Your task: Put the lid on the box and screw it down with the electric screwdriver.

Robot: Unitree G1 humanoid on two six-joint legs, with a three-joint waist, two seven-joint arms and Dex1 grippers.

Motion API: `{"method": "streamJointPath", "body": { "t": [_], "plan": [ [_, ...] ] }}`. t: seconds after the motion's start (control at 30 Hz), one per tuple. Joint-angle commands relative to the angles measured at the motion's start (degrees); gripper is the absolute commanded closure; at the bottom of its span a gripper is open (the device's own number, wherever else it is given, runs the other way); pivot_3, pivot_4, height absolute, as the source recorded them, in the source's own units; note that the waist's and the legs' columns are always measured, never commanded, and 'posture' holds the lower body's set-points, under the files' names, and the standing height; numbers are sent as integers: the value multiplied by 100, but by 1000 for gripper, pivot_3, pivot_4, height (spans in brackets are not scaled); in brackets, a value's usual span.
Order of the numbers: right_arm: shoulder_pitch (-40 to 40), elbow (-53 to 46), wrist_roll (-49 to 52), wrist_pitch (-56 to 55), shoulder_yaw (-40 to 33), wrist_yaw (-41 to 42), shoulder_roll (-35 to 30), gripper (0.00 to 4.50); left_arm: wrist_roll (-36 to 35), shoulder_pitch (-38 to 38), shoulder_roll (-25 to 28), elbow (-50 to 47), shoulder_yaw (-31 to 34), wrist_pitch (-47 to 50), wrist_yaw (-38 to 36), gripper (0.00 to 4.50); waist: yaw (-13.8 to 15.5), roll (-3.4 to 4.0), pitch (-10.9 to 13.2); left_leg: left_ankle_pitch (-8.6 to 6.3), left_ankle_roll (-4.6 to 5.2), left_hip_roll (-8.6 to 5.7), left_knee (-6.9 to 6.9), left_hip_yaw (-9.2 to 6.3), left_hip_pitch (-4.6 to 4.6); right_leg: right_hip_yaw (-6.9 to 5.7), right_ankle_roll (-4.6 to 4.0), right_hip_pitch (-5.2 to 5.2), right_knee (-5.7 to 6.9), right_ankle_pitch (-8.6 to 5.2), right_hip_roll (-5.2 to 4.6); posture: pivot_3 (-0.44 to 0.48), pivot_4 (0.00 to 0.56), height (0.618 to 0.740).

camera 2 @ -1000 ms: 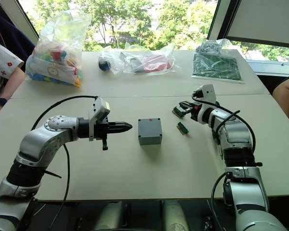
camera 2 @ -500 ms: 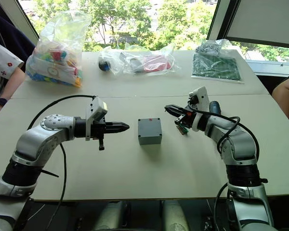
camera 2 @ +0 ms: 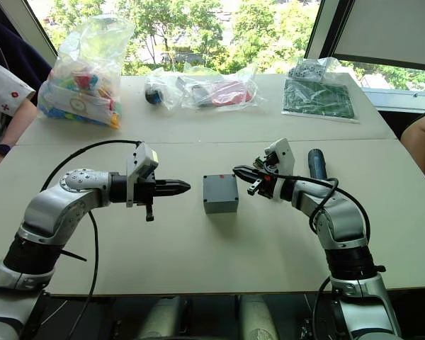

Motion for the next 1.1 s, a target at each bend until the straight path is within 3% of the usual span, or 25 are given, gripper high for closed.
{"method": "streamJointPath", "body": {
  "t": [0.03,0.33,0.47,0.6,0.67,0.73,0.97,1.1],
  "plan": [
    [-22,-1,-84,-159,39,26,-48,4474,-57,-38,9,-165,101,-33,22,4500,2,0,0,0,0,0,0,0,0,0,0,0,0,0,0,0,150,740],
    [-81,114,-252,-233,222,57,-55,4474,-56,-53,-2,-165,86,-32,36,4500,1,0,0,0,0,0,0,0,0,0,0,0,0,0,0,0,150,740],
    [-141,88,-213,-162,186,59,-76,3480,-86,-6,-23,-234,89,-15,59,4500,2,0,0,0,0,0,0,0,0,0,0,0,0,0,0,0,150,740],
    [-90,-148,-155,-38,80,14,-148,2010,-165,70,-20,-345,130,40,82,4500,1,0,0,0,0,0,0,0,0,0,0,0,0,0,0,0,150,740],
    [-84,-267,-100,36,-61,-95,-157,1061,-219,117,-18,-402,155,65,100,4500,1,0,0,0,0,0,0,0,0,0,0,0,0,0,0,0,150,740],
    [-190,-347,107,230,-296,-145,-175,560,-268,48,-55,-365,182,77,102,4500,4,0,0,0,0,0,0,0,0,0,0,0,0,0,0,0,150,740],
    [-860,-141,941,1135,-1386,-353,-551,560,-402,-349,-177,-261,166,78,55,4500,16,0,0,0,0,0,3,0,-1,0,0,1,-1,0,0,0,150,740],
    [-1174,288,587,1543,-1293,-551,-1214,560,-363,-429,-200,-285,62,-6,16,4500,15,-1,0,0,0,-1,0,1,-1,0,-1,1,-3,0,-1,0,150,740]
  ]
}}
